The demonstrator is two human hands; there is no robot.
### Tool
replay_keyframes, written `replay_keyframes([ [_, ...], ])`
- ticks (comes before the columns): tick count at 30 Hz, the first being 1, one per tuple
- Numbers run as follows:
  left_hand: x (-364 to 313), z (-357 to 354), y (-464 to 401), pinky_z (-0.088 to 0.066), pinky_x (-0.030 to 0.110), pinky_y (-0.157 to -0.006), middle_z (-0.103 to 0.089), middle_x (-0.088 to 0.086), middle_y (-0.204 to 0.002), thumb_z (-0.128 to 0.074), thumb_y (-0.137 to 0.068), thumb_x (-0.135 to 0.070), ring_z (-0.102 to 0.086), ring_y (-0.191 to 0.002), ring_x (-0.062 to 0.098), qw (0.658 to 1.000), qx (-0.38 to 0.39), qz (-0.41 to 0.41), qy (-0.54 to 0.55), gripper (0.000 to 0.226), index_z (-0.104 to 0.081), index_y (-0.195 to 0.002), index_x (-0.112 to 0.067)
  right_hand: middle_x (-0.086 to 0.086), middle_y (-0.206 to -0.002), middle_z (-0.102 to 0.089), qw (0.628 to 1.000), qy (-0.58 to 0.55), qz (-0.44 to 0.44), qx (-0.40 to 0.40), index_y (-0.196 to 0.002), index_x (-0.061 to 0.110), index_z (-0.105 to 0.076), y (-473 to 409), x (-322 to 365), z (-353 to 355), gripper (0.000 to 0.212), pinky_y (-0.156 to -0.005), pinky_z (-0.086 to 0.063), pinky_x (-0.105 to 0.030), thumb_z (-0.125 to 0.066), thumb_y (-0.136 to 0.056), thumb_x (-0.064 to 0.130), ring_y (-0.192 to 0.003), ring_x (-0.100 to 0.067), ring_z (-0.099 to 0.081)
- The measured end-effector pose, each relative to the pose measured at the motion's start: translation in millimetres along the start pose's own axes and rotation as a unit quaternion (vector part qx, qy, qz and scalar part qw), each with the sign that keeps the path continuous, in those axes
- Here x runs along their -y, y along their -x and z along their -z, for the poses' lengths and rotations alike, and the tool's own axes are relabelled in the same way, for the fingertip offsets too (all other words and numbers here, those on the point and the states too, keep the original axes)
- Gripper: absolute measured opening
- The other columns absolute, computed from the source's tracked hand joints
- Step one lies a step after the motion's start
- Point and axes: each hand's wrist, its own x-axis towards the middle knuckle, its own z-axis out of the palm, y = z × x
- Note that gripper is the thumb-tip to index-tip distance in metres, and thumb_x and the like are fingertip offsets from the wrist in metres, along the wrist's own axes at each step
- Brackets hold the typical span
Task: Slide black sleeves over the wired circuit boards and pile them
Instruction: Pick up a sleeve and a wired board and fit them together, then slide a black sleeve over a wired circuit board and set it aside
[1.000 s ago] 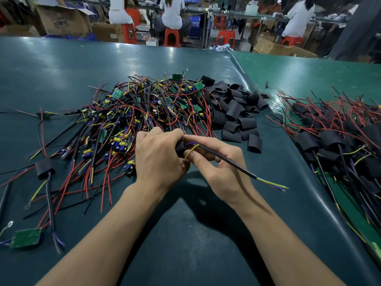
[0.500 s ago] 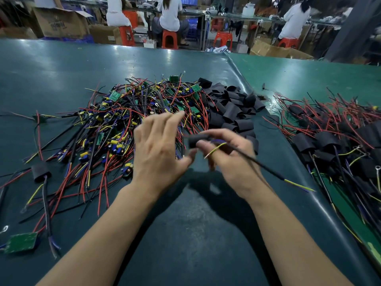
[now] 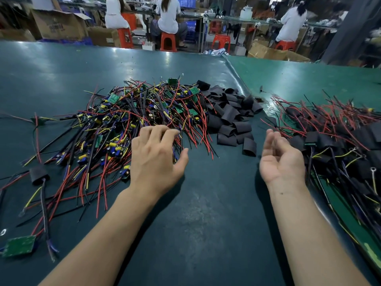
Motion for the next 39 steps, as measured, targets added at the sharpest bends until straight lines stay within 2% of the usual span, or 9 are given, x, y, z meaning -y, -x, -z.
replay_keyframes([
  [6, 11, -6, 0, -0.041, 0.041, -0.088, -0.061, 0.004, -0.118, -0.056, -0.094, -0.042, -0.053, -0.11, 0.029, 0.992, 0.1, 0.077, -0.028, 0.039, -0.059, -0.126, -0.02, -0.01, -0.088, -0.066, 0.997, 0.054, -0.046, 0.018, -0.092, 0.008, -0.059, 8, -8, -3, 0.02, -0.058, -0.056, -0.021, -0.045, -0.097, -0.006, -0.069, -0.019, -0.069],
  [12, 9, -5, -2, -0.045, 0.036, -0.085, -0.067, 0.002, -0.099, -0.059, -0.09, -0.021, -0.059, -0.098, 0.026, 0.992, 0.064, 0.088, 0.057, 0.023, -0.069, -0.11, -0.018, -0.006, -0.069, -0.071, 0.99, 0.099, -0.06, 0.075, -0.095, 0.009, -0.063, 15, -15, -6, 0.021, -0.055, -0.053, -0.019, -0.047, -0.096, -0.004, -0.06, -0.014, -0.067],
  [19, -2, 7, -6, -0.039, 0.032, -0.054, -0.046, -0.009, -0.049, -0.048, -0.089, -0.016, -0.046, -0.045, 0.013, 0.977, -0.053, 0.079, 0.191, 0.01, -0.056, -0.083, -0.017, -0.006, -0.072, -0.071, 0.971, 0.194, -0.056, 0.128, -0.096, 0.009, -0.065, 19, -22, -5, 0.02, -0.052, -0.053, -0.021, -0.049, -0.095, -0.003, -0.058, -0.015, -0.065],
  [24, -13, 21, 1, -0.032, 0.013, -0.048, -0.045, -0.008, -0.052, -0.047, -0.085, -0.016, -0.04, -0.044, 0.012, 0.961, -0.064, -0.051, 0.265, 0.017, -0.062, -0.081, -0.008, -0.009, -0.079, -0.068, 0.877, 0.408, -0.035, 0.25, -0.099, 0.009, -0.065, 29, -43, -3, 0.012, -0.046, -0.05, -0.023, -0.057, -0.095, 0.0, -0.053, -0.015, -0.062],
  [26, -22, 22, 7, -0.03, 0.008, -0.05, -0.045, -0.01, -0.053, -0.048, -0.081, -0.017, -0.038, -0.045, 0.009, 0.949, -0.022, -0.116, 0.291, 0.018, -0.063, -0.079, -0.006, -0.012, -0.091, -0.065, 0.81, 0.474, -0.015, 0.346, -0.115, 0.014, -0.063, 32, -52, 2, 0.029, -0.047, -0.049, -0.023, -0.066, -0.09, 0.0, -0.058, -0.016, -0.062],
  [28, -29, 20, 13, -0.039, 0.015, -0.05, -0.052, -0.005, -0.054, -0.049, -0.079, -0.016, -0.043, -0.044, 0.01, 0.931, 0.027, -0.155, 0.33, 0.019, -0.065, -0.08, -0.005, -0.006, -0.098, -0.062, 0.73, 0.53, 0.032, 0.431, -0.133, 0.025, -0.056, 33, -58, 8, 0.056, -0.051, -0.048, -0.021, -0.072, -0.084, 0.003, -0.06, -0.013, -0.056],
  [30, -34, 18, 17, -0.047, 0.027, -0.052, -0.059, 0.002, -0.059, -0.049, -0.078, -0.012, -0.052, -0.048, 0.021, 0.912, 0.061, -0.178, 0.366, 0.02, -0.067, -0.082, -0.003, -0.003, -0.103, -0.064, 0.7, 0.542, 0.061, 0.46, -0.135, 0.035, -0.054, 34, -61, 9, 0.059, -0.057, -0.048, -0.019, -0.071, -0.084, 0.011, -0.06, -0.009, -0.053],
  [36, -35, 15, 17, -0.045, 0.037, -0.053, -0.054, 0.002, -0.06, -0.054, -0.081, -0.003, -0.05, -0.049, 0.025, 0.887, 0.099, -0.18, 0.413, 0.02, -0.061, -0.099, -0.002, -0.007, -0.114, -0.067, 0.742, 0.498, 0.143, 0.426, -0.122, 0.028, -0.063, 37, -64, 8, 0.035, -0.095, -0.05, -0.034, -0.065, -0.091, 0.012, -0.098, -0.014, -0.063],
  [39, -30, 7, 15, -0.046, 0.039, -0.053, -0.057, 0.0, -0.06, -0.047, -0.092, -0.025, -0.054, -0.051, 0.024, 0.917, 0.051, -0.132, 0.372, 0.022, -0.061, -0.096, -0.009, -0.012, -0.118, -0.062, 0.767, 0.465, 0.176, 0.405, -0.126, 0.013, -0.063, 34, -58, 3, 0.032, -0.089, -0.052, -0.028, -0.062, -0.094, 0.01, -0.097, -0.011, -0.064],
])
